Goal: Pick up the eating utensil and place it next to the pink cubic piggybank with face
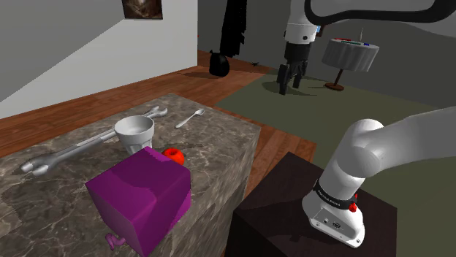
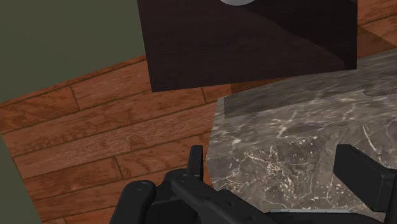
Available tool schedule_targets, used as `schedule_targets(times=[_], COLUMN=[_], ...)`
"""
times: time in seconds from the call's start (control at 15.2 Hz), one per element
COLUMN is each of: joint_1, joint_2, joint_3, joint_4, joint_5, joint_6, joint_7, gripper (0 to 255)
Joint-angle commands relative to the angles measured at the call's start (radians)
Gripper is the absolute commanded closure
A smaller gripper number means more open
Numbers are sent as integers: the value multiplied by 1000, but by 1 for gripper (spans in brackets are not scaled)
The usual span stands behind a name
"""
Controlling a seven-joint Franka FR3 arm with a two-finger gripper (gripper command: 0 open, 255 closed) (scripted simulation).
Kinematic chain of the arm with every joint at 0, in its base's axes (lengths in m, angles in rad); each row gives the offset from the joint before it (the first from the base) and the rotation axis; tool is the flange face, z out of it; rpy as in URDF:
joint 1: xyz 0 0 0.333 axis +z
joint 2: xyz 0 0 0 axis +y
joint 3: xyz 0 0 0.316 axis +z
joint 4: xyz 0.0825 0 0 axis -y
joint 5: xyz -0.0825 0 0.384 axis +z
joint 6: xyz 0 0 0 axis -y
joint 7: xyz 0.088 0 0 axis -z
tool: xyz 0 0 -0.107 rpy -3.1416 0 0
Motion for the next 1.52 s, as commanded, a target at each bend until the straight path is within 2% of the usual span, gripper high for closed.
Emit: schedule_targets(times=[0.0, 0.73, 1.12, 1.45], joint_1=[0, 39, 56, 64], joint_2=[0, 441, 684, 887], joint_3=[0, -22, -25, -19], joint_4=[0, 166, 321, 485], joint_5=[0, 28, 55, 79], joint_6=[0, 249, 322, 348], joint_7=[0, -53, -90, -121], gripper=[0, 0, 0, 0])
